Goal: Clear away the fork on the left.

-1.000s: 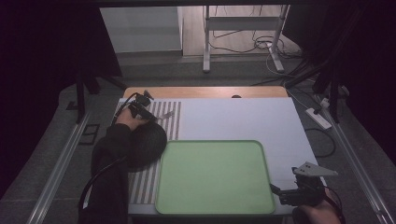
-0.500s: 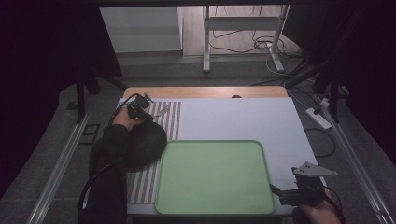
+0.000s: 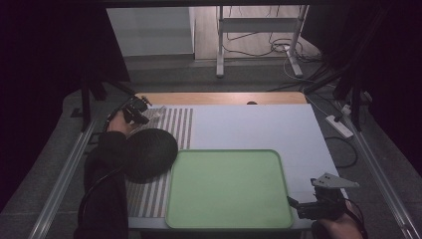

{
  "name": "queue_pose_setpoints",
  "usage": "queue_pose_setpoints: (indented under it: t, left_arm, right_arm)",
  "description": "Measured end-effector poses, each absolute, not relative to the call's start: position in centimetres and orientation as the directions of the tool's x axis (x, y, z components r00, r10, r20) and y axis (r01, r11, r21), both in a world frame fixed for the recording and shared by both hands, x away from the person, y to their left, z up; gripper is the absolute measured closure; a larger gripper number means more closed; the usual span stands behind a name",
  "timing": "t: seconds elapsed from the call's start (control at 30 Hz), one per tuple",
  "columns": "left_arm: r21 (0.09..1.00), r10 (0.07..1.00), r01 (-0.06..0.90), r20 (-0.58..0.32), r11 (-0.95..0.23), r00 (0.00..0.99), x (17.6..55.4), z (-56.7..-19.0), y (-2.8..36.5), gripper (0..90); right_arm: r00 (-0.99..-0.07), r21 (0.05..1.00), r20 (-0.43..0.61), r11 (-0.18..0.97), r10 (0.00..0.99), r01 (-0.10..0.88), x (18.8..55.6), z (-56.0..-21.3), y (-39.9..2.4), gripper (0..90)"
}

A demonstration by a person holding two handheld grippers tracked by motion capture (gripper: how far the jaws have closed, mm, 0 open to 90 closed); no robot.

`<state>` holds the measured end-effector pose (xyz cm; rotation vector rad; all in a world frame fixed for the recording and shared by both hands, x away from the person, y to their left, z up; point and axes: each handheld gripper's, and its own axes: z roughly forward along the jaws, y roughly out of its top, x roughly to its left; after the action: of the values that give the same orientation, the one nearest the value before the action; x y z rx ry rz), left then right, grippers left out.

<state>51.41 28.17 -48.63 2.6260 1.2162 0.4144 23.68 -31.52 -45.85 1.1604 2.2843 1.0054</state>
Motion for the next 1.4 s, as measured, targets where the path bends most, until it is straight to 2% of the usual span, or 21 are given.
queue_pose_setpoints:
  t: [0.17, 0.33, 0.6, 0.93, 1.4]
  left_arm:
    - [0.319, 0.784, 0.722, 0.143, -0.614, 0.603, 50.9, -47.7, 29.1, 84.8]
    - [0.334, 0.794, 0.743, 0.027, -0.58, 0.607, 50.4, -47.2, 29.2, 84.8]
    - [0.344, 0.8, 0.775, -0.101, -0.53, 0.592, 49.5, -46.5, 28.0, 84.8]
    - [0.348, 0.785, 0.775, -0.15, -0.527, 0.602, 47.4, -46.0, 26.0, 84.7]
    - [0.379, 0.75, 0.736, -0.144, -0.561, 0.645, 44.2, -45.5, 23.7, 84.7]
  right_arm:
    - [-0.583, 0.743, -0.018, 0.401, 0.812, 0.535, 23.7, -45.8, -31.5, 0.0]
    - [-0.584, 0.743, -0.02, 0.403, 0.811, 0.534, 23.7, -45.9, -31.5, 0.0]
    - [-0.586, 0.744, -0.021, 0.404, 0.81, 0.532, 23.7, -45.9, -31.5, 0.0]
    - [-0.585, 0.741, -0.024, 0.407, 0.811, 0.534, 23.7, -45.8, -31.4, 0.0]
    - [-0.582, 0.743, -0.021, 0.402, 0.813, 0.535, 23.8, -45.8, -31.4, 0.0]
